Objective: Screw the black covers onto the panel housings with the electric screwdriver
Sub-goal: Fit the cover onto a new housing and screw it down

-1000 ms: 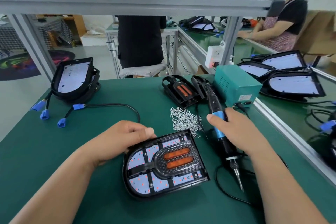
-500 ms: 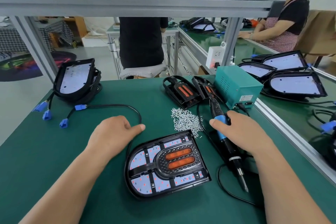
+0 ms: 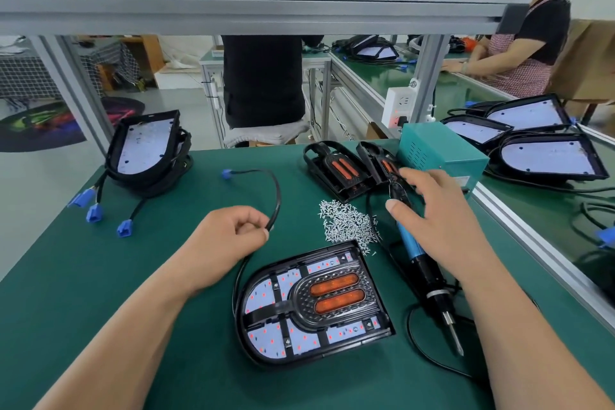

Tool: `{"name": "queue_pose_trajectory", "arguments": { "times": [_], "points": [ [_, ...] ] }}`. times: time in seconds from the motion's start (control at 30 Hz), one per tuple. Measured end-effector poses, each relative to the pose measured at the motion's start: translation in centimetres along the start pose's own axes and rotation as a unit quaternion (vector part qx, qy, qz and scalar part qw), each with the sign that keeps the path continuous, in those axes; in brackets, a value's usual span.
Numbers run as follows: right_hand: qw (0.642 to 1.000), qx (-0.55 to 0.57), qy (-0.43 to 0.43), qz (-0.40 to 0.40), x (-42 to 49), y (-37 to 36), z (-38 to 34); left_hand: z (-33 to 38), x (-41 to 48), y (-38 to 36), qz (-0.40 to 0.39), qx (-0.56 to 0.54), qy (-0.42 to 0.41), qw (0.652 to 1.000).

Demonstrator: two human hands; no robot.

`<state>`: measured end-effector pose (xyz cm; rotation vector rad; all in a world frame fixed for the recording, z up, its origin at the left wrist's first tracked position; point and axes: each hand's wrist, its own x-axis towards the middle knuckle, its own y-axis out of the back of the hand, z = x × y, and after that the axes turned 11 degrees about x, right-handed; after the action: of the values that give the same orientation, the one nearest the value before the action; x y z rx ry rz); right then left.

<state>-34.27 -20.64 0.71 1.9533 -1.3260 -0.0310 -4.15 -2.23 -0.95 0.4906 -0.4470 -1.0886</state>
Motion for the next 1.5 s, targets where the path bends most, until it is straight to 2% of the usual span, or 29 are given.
{"name": "queue_pose_trajectory", "arguments": {
  "times": [0.1, 0.23, 0.33, 0.4, 0.47, 0.57, 0.63, 0.7, 0.8, 0.87, 0.93, 1.0, 1.07, 1.13, 1.2, 1.27, 1.33, 1.37, 1.4, 1.5],
  "points": [
    [0.991, -0.002, 0.117, -0.059, 0.8, -1.1, -1.9, 0.6, -0.3, -0.1, -0.033, 0.005, -0.028, 0.999],
    [0.960, -0.093, 0.243, -0.107, 2.5, -4.3, -4.2, 1.0, -0.7, -0.4, -0.050, 0.002, -0.033, 0.998],
    [0.957, -0.133, 0.205, -0.157, 4.1, -6.6, -4.4, 1.2, -0.9, -0.2, -0.053, -0.005, -0.037, 0.998],
    [0.955, -0.128, 0.160, -0.215, 5.0, -7.5, -4.1, 1.3, -1.1, -0.1, -0.074, -0.003, -0.037, 0.997],
    [0.951, -0.109, 0.158, -0.242, 5.7, -8.1, -4.2, 1.5, -1.3, -0.1, -0.103, 0.008, -0.046, 0.994],
    [0.960, -0.016, 0.211, -0.184, 6.2, -8.3, -5.0, 2.0, -1.5, 0.2, -0.134, -0.002, -0.072, 0.988],
    [0.963, 0.032, 0.256, -0.082, 5.9, -8.1, -5.9, 2.0, -1.6, 0.3, -0.159, 0.001, -0.082, 0.984],
    [0.955, 0.032, 0.294, 0.033, 5.5, -7.6, -6.7, 2.3, -1.8, 0.0, -0.178, 0.018, -0.076, 0.981],
    [0.942, 0.065, 0.310, 0.112, 4.9, -6.8, -8.0, 2.2, -1.9, -0.5, -0.203, 0.052, -0.058, 0.976],
    [0.945, 0.077, 0.297, 0.116, 4.4, -6.0, -8.8, 1.9, -1.8, -0.7, -0.197, 0.063, -0.053, 0.977],
    [0.963, 0.055, 0.250, 0.087, 4.2, -5.1, -9.0, 1.8, -1.8, -0.8, -0.185, 0.083, -0.046, 0.978],
    [0.987, 0.039, 0.159, 0.003, 4.5, -4.3, -8.3, 1.9, -1.8, -0.7, -0.160, 0.083, -0.031, 0.983],
    [0.990, 0.101, 0.041, -0.089, 4.3, -4.0, -6.7, 1.8, -1.5, -0.3, -0.121, 0.067, -0.023, 0.990],
    [0.955, 0.258, -0.079, -0.125, 3.5, -4.2, -5.2, 1.7, -1.3, 0.1, -0.073, 0.024, -0.025, 0.997],
    [0.892, 0.408, -0.153, -0.123, 2.5, -4.7, -4.7, 1.8, -1.2, -0.2, -0.031, -0.080, -0.018, 0.996],
    [0.841, 0.495, -0.182, -0.116, 1.1, -5.5, -5.1, 2.0, -1.0, -0.8, 0.013, -0.161, 0.002, 0.987],
    [0.795, 0.560, -0.194, -0.128, 0.1, -5.8, -6.0, 2.0, -0.5, -1.6, 0.084, -0.146, 0.032, 0.985],
    [0.787, 0.570, -0.184, -0.146, -0.1, -6.1, -6.8, 1.9, -0.3, -2.0, 0.121, -0.116, 0.047, 0.985],
    [0.794, 0.561, -0.166, -0.168, -0.6, -6.5, -7.4, 1.8, -0.2, -2.3, 0.153, -0.084, 0.061, 0.983],
    [0.875, 0.424, -0.125, -0.198, -1.5, -7.2, -9.4, 1.7, -0.4, -3.4, 0.200, -0.045, 0.078, 0.976]
  ]
}}
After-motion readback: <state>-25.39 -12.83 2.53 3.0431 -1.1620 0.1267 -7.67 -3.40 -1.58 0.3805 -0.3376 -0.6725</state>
